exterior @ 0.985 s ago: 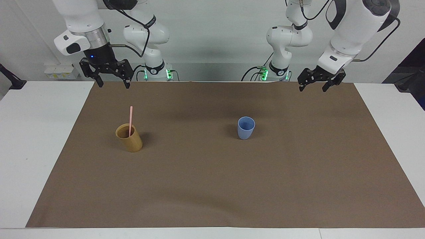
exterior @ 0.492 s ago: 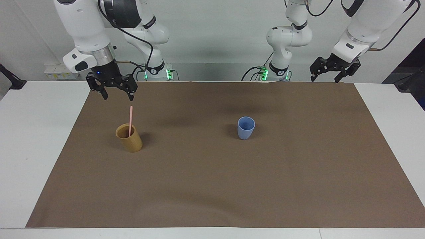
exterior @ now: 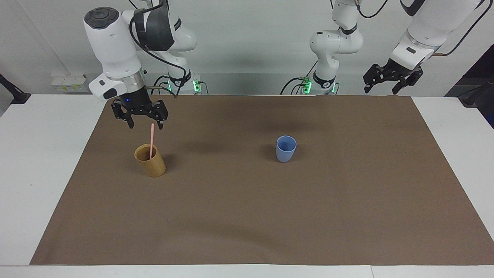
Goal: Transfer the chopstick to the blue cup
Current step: 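Reach the right gripper to the tan cup holding the pink stick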
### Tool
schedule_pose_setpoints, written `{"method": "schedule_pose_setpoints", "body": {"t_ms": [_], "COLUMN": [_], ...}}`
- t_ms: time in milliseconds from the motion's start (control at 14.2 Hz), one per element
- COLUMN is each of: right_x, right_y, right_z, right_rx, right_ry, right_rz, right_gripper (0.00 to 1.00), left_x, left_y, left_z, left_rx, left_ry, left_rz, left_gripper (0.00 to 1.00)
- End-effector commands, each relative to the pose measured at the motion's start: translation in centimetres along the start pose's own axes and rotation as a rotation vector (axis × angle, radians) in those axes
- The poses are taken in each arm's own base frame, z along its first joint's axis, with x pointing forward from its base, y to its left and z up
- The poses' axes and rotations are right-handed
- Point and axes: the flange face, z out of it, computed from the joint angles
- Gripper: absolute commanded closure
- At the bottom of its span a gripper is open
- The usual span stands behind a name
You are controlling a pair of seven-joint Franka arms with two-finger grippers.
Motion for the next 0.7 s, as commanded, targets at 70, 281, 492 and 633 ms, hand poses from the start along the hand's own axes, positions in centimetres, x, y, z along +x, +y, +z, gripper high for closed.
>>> {"method": "schedule_pose_setpoints", "body": {"t_ms": [70, 281, 492, 633], "right_x": [-0.5, -0.6, -0.9, -1.2], "right_y": [-1.4, -3.0, -3.0, -3.0], "right_z": [2.1, 3.4, 5.4, 6.0], "right_rx": [-0.049, -0.08, -0.107, -0.112], "right_ry": [0.011, 0.013, 0.024, 0.023], "right_rz": [0.013, -0.004, -0.02, -0.026], "right_gripper": [0.0, 0.0, 0.0, 0.0], "left_x": [0.0, 0.3, 0.8, 1.1], "left_y": [-0.6, -0.8, -1.9, -2.2], "left_z": [-0.7, -0.4, 0.1, 0.0], "left_rx": [0.017, 0.014, 0.013, 0.009], "left_ry": [0.015, 0.008, -0.005, -0.008], "left_rz": [0.003, -0.001, -0.02, -0.026], "left_gripper": [0.0, 0.0, 0.0, 0.0]}}
